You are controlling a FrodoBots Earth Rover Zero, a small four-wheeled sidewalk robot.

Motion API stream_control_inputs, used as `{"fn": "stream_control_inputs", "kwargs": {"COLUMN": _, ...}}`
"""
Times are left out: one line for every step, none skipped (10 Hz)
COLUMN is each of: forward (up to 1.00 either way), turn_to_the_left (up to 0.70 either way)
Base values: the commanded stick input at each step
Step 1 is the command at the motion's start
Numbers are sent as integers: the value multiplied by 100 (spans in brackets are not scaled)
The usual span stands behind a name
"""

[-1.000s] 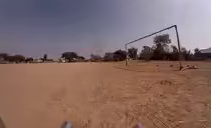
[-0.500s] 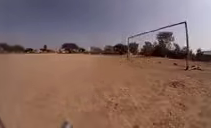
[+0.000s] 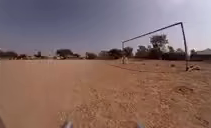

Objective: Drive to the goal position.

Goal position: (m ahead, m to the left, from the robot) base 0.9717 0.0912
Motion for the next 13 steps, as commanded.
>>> {"fn": "stream_control_inputs", "kwargs": {"forward": 100, "turn_to_the_left": 0}}
{"fn": "stream_control_inputs", "kwargs": {"forward": 100, "turn_to_the_left": 0}}
{"fn": "stream_control_inputs", "kwargs": {"forward": 100, "turn_to_the_left": 0}}
{"fn": "stream_control_inputs", "kwargs": {"forward": 100, "turn_to_the_left": 0}}
{"fn": "stream_control_inputs", "kwargs": {"forward": 100, "turn_to_the_left": 0}}
{"fn": "stream_control_inputs", "kwargs": {"forward": 100, "turn_to_the_left": 0}}
{"fn": "stream_control_inputs", "kwargs": {"forward": 100, "turn_to_the_left": 0}}
{"fn": "stream_control_inputs", "kwargs": {"forward": 100, "turn_to_the_left": 0}}
{"fn": "stream_control_inputs", "kwargs": {"forward": 100, "turn_to_the_left": 0}}
{"fn": "stream_control_inputs", "kwargs": {"forward": 100, "turn_to_the_left": 0}}
{"fn": "stream_control_inputs", "kwargs": {"forward": 100, "turn_to_the_left": -2}}
{"fn": "stream_control_inputs", "kwargs": {"forward": 100, "turn_to_the_left": -5}}
{"fn": "stream_control_inputs", "kwargs": {"forward": 100, "turn_to_the_left": -39}}
